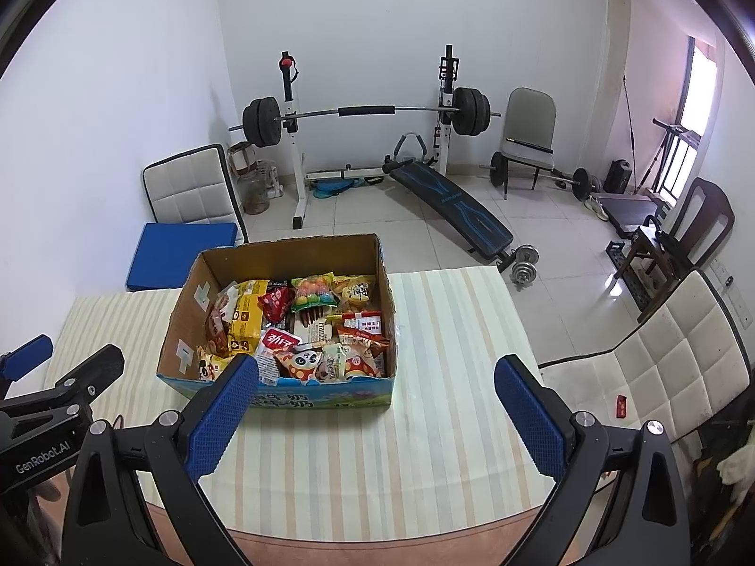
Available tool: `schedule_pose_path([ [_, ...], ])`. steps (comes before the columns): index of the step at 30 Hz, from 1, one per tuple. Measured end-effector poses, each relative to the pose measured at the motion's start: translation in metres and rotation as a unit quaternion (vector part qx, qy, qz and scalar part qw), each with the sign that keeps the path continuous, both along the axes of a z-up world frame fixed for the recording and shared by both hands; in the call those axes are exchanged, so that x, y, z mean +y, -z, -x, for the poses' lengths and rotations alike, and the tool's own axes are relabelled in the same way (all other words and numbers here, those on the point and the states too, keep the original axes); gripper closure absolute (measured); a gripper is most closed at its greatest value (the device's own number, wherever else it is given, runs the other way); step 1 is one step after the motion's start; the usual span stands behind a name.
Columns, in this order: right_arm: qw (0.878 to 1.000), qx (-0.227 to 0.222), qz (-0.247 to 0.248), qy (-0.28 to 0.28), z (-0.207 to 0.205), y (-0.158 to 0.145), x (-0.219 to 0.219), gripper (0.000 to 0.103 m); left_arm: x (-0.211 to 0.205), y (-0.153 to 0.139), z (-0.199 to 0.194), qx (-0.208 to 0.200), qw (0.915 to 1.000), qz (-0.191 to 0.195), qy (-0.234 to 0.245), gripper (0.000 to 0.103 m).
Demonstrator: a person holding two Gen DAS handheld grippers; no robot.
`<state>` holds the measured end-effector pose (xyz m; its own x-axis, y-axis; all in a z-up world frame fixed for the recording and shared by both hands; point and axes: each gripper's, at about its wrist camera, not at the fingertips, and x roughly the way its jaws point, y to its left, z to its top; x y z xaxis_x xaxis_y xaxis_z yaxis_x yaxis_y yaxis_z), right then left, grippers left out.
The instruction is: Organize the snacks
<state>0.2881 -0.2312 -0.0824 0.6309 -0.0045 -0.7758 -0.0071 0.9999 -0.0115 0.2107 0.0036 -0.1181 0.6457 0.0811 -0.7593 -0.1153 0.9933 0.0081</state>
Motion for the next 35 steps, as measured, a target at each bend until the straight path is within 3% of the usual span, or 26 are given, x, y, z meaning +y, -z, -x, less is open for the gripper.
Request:
schedule_pose_path([
  [35, 1.000, -0.005, 0.002, 0.008, 0.0052, -0.0053, -0.0023, 0.001, -0.0064, -0.0023, 0.0036, -0.006, 1.0000, -0.004, 0.003, 0.000],
])
